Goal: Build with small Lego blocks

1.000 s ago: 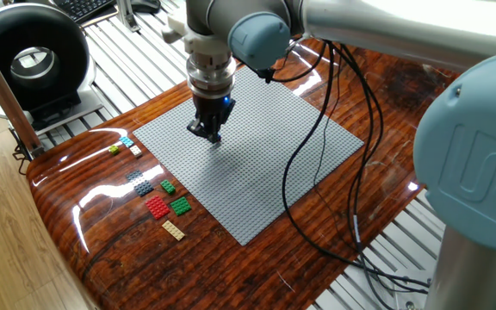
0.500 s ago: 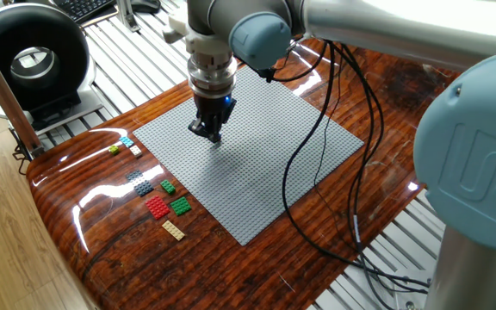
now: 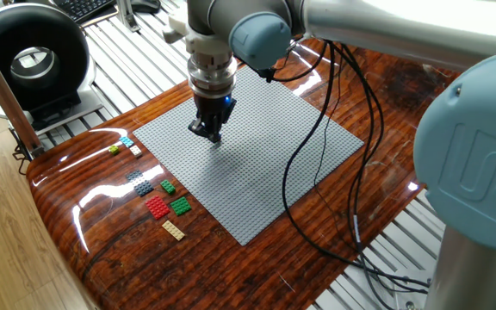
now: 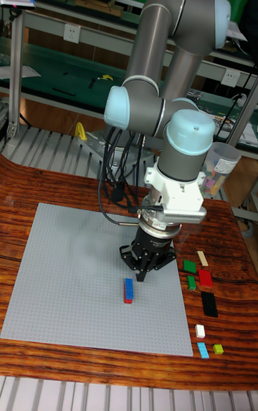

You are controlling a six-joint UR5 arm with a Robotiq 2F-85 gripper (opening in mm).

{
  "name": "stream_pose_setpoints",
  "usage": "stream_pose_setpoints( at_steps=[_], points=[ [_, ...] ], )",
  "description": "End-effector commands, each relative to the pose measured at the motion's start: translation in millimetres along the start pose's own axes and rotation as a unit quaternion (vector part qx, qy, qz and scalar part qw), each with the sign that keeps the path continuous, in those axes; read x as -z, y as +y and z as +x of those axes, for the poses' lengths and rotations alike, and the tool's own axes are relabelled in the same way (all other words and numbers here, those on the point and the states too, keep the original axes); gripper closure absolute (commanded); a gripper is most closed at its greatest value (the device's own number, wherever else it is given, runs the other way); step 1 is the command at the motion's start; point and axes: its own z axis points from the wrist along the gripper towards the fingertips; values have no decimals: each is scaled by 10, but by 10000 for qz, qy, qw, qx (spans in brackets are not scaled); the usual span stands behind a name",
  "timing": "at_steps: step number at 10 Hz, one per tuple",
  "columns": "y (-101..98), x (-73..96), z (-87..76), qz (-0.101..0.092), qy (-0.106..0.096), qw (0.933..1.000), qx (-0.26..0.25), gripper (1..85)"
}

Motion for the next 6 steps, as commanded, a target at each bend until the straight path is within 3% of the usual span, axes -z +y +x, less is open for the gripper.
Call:
stream_pose_setpoints(
  at_steps=[1,3,6],
  points=[
    [65,150,57,-41,-44,10000,-58,843],
    [123,153,-5,-154,-163,9997,-40,843],
    [86,153,-31,-83,-214,9997,-45,843]
  ],
)
